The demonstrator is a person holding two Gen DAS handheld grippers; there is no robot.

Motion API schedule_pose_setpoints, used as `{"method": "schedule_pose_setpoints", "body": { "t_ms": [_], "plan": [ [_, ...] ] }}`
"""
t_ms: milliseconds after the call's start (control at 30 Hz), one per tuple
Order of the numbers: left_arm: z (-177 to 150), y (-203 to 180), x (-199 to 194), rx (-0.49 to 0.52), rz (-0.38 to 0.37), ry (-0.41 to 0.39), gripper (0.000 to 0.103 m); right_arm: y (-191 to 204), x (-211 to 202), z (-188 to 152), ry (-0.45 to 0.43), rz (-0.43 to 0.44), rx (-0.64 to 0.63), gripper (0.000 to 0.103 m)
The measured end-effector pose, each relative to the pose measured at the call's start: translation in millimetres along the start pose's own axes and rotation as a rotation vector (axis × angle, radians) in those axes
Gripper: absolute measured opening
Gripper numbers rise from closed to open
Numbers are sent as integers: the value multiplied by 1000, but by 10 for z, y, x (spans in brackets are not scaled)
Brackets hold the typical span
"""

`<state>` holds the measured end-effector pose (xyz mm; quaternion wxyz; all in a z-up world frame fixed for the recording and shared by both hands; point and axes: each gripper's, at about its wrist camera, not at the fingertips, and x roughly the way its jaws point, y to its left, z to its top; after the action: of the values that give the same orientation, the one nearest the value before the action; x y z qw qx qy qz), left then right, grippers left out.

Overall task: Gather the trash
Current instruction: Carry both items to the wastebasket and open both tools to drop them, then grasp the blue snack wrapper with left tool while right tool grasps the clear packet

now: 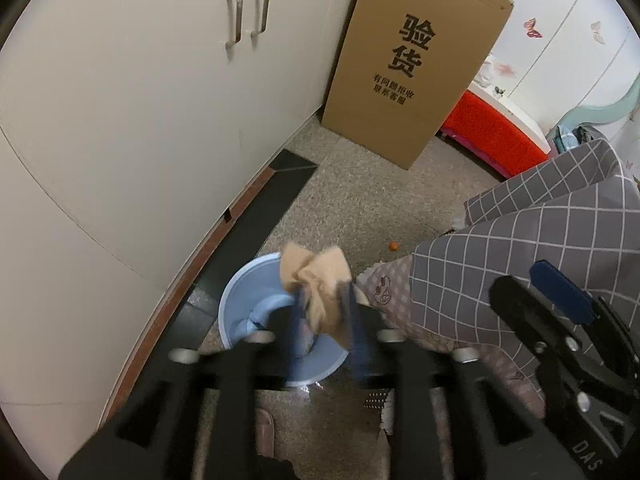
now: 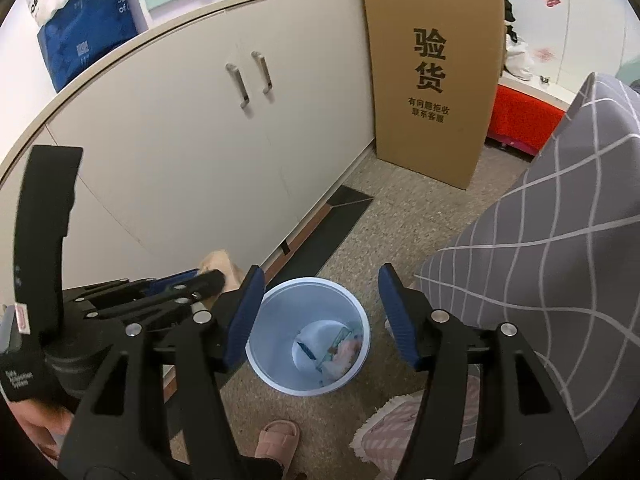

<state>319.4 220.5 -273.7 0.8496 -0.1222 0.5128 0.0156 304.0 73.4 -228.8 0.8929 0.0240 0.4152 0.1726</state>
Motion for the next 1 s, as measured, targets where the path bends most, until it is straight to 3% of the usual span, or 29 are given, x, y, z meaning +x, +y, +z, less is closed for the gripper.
{"method": "schedule_pose_setpoints", "body": {
  "t_ms": [67,300,700,833,1000],
  "plan": [
    [-5,34,-20,-30,3,0,64,-9,-39,-1,0,7,4,59],
    [-81,133,-241,-91,18,-23,65,67,-226,-4,-12,29,2,60],
    [-247,82,-1351,-144,0,-230,70,233,-1028,113,-114,149,11,61],
    [-340,-71,-1729,-142,-24,-299,72,176,-1398,126,-175,155,21,64],
    [-415,-517,-1991,-68,-47,-345,73,-142,-1828,62,-237,123,63,64]
  ]
}}
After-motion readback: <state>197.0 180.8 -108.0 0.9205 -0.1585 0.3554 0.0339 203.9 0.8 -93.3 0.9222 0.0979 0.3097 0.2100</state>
